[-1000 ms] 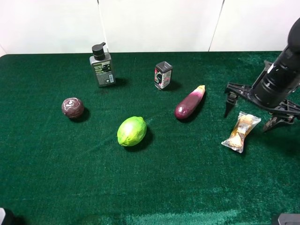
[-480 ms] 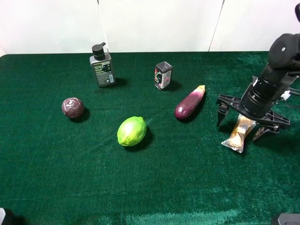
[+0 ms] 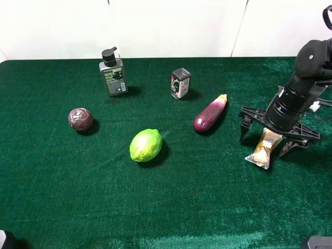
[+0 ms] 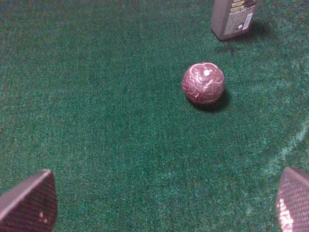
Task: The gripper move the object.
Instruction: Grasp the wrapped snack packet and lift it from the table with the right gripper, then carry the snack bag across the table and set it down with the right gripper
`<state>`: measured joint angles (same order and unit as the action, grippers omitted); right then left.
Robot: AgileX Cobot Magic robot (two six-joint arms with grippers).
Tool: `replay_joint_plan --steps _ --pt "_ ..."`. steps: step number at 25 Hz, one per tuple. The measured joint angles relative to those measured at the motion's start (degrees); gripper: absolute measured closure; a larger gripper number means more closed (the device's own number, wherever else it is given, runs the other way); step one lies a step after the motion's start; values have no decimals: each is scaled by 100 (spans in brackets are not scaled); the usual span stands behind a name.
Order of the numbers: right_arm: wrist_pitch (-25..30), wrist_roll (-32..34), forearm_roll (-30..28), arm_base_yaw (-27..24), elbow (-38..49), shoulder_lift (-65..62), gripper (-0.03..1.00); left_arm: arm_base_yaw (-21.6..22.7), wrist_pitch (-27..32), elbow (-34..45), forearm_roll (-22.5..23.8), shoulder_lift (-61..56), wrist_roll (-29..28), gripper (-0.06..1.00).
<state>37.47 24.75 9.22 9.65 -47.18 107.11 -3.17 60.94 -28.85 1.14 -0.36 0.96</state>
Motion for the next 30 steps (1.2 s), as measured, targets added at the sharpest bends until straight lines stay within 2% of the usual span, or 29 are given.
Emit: replay_joint_plan --steps 8,21,30 --pt "14 0 -10 0 -5 -6 86 0 0 0 0 0 0 3" --pt "26 0 -10 0 -5 -13 87 0 0 0 0 0 0 3" --pt "334 0 -10 0 -105 -286 87 0 0 0 0 0 5 3"
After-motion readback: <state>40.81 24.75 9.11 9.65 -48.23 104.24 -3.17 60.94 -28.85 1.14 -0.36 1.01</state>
